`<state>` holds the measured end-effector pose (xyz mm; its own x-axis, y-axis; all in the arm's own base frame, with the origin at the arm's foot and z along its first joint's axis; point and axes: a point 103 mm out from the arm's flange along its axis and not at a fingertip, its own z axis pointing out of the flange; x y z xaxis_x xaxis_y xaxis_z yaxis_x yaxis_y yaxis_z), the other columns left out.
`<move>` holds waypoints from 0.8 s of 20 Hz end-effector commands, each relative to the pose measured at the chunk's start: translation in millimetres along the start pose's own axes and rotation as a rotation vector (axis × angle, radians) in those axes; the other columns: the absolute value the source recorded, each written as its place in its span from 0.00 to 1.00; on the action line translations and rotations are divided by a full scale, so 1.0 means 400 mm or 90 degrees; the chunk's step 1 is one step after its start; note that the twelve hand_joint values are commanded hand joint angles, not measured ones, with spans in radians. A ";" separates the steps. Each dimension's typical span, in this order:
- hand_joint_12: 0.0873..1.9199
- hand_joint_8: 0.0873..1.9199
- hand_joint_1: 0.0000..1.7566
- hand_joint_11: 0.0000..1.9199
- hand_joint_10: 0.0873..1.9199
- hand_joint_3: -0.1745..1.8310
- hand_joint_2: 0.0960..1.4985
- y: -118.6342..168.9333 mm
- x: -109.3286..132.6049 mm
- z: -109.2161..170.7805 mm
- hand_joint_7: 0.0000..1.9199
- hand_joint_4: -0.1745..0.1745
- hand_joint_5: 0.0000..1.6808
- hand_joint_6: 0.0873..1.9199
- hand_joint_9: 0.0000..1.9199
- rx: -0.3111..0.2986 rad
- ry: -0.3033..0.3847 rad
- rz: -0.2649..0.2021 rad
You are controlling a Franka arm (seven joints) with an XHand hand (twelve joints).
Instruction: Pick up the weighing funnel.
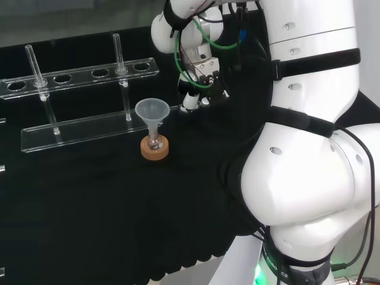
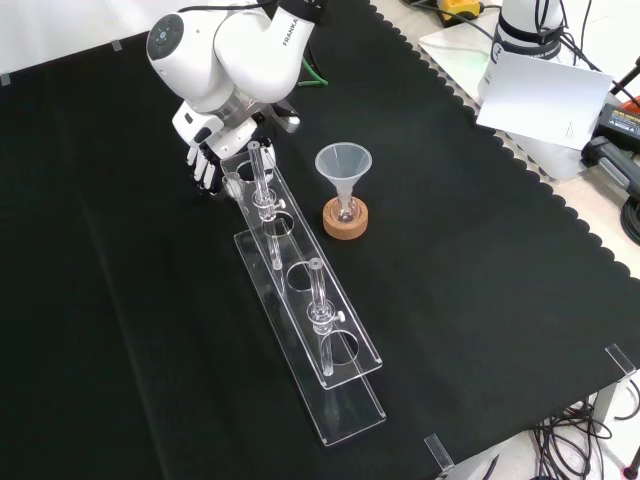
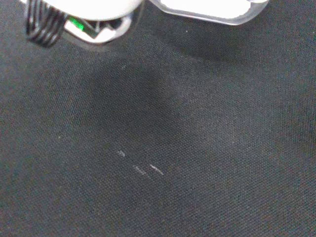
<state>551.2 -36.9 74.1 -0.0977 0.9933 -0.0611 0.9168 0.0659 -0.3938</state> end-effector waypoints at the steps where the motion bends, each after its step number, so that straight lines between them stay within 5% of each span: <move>1: 0.65 0.33 0.55 0.28 0.23 0.42 0.34 -0.010 -0.045 0.011 0.28 0.59 0.42 0.38 0.43 0.001 0.011 0.007; 5: 0.65 0.33 0.55 0.28 0.23 0.42 0.34 -0.007 -0.010 0.006 0.28 0.59 0.42 0.38 0.43 0.003 0.003 -0.004; 11: 0.65 0.33 0.55 0.28 0.23 0.42 0.34 -0.012 -0.094 0.025 0.28 0.59 0.42 0.38 0.43 0.004 0.014 -0.005; 13: 0.65 0.33 0.55 0.28 0.23 0.42 0.34 -0.006 -0.036 0.016 0.28 0.59 0.42 0.38 0.43 0.006 -0.013 0.005; 16: 0.65 0.33 0.55 0.28 0.23 0.42 0.34 -0.005 -0.029 0.015 0.28 0.59 0.42 0.38 0.43 0.008 -0.016 0.008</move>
<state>547.9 -56.1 71.3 -0.1132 0.9924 -0.0478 0.9124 0.0848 -0.4005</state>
